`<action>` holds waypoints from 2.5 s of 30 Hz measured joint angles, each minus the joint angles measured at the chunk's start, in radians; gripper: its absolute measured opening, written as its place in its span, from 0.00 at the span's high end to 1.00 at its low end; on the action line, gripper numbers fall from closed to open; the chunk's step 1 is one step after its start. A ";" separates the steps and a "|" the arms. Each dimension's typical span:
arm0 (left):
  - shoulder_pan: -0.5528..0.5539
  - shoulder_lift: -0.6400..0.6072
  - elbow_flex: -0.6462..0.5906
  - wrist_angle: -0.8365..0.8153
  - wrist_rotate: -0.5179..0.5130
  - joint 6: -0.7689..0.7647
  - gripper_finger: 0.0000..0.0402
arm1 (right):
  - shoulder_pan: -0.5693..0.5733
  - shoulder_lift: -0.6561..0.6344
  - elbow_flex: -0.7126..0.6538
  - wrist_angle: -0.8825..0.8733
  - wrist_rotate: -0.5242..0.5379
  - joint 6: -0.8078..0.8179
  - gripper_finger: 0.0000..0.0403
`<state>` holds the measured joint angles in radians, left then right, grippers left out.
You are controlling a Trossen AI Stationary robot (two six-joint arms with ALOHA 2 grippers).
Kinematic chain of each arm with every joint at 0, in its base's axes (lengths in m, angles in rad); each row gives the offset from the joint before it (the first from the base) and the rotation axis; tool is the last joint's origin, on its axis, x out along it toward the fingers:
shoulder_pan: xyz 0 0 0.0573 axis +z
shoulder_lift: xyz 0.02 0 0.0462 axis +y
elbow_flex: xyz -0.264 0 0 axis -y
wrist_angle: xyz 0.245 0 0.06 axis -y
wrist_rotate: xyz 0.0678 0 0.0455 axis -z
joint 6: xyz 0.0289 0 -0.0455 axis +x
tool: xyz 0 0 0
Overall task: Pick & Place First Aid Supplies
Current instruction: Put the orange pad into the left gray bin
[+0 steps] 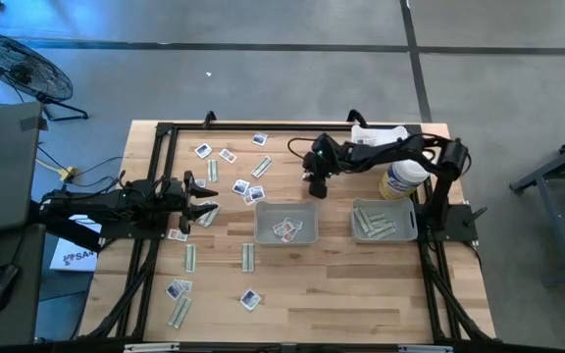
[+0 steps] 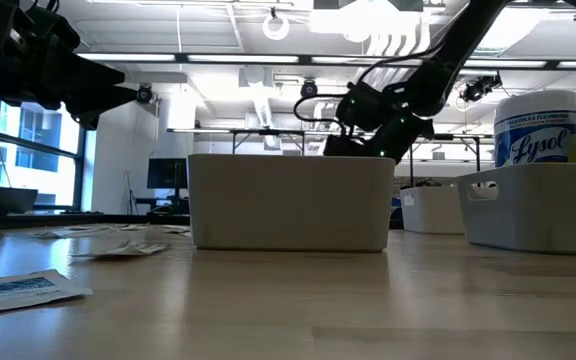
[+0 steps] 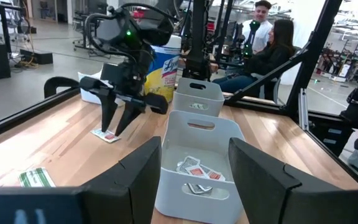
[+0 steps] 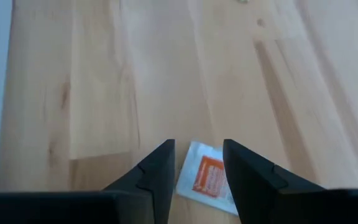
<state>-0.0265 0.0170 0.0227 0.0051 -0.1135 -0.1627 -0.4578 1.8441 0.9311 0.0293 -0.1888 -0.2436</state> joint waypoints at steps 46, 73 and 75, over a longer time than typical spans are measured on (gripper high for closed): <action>0.000 0.000 0.000 0.000 0.000 0.000 0.54 | 0.008 -0.131 0.000 -0.110 0.084 -0.024 0.97; 0.000 0.000 0.000 0.000 -0.001 0.000 0.54 | -0.041 0.025 0.006 -0.176 0.165 -0.036 0.99; 0.000 0.000 0.000 0.000 -0.001 0.000 0.54 | -0.042 0.025 0.006 -0.182 0.177 -0.035 0.99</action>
<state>-0.0265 0.0170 0.0229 0.0048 -0.1146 -0.1625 -0.4996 1.8694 0.9367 -0.1530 -0.0118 -0.2788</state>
